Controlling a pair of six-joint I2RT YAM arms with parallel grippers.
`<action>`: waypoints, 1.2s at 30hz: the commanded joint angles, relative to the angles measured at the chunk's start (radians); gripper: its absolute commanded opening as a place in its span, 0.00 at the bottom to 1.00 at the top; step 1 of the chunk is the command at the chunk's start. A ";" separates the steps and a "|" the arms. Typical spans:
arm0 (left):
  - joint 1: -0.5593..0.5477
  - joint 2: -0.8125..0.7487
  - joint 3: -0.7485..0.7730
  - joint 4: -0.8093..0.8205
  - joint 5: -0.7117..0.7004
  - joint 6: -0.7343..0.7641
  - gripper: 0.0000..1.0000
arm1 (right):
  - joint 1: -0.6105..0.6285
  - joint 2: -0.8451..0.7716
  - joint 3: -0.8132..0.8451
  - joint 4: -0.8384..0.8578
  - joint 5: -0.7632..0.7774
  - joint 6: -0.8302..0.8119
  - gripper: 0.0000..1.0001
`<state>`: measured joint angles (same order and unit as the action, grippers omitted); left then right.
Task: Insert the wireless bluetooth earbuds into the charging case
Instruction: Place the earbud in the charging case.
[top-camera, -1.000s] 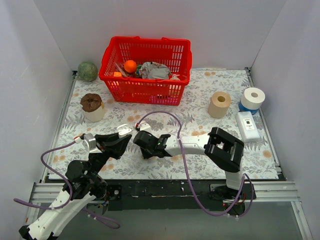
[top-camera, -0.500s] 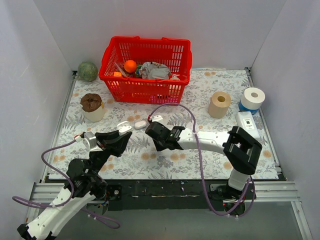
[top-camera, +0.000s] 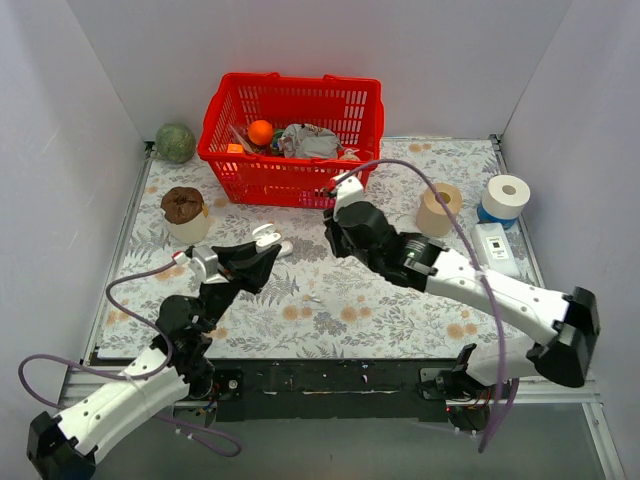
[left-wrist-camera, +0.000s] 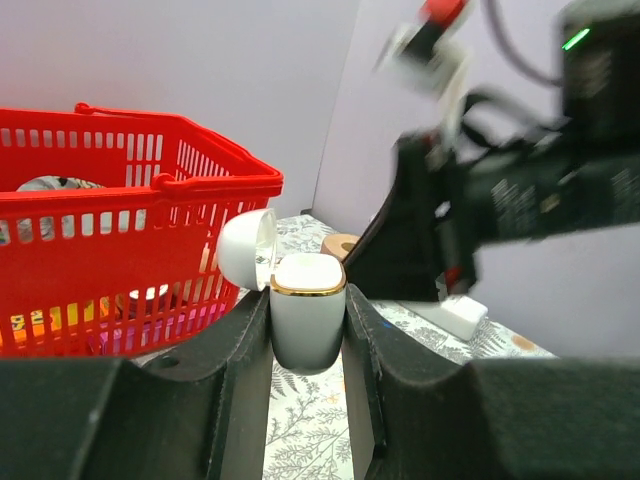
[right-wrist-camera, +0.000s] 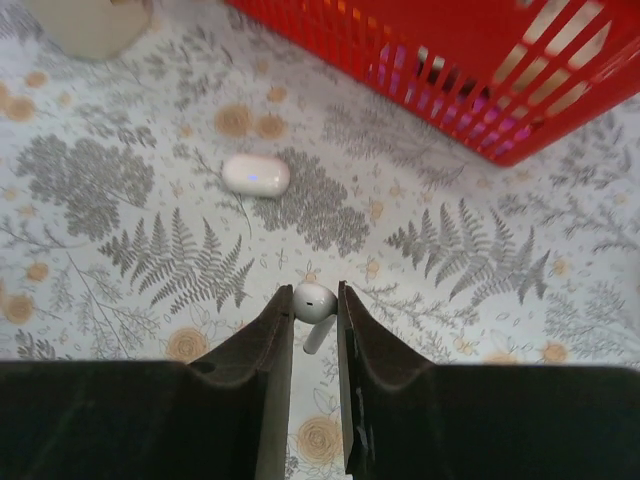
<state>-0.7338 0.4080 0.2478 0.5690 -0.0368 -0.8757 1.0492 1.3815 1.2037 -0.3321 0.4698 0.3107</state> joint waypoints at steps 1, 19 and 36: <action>0.007 0.152 0.050 0.230 0.081 0.056 0.00 | 0.005 -0.181 0.060 0.096 0.050 -0.171 0.01; 0.016 0.820 0.435 0.629 0.414 0.023 0.00 | 0.009 -0.392 0.097 0.240 -0.069 -0.446 0.01; 0.016 0.983 0.516 0.832 0.495 -0.138 0.00 | 0.009 -0.430 -0.006 0.427 -0.099 -0.449 0.01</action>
<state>-0.7219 1.3830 0.7105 1.3029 0.4477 -0.9623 1.0554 0.9546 1.2201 -0.0132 0.3782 -0.1242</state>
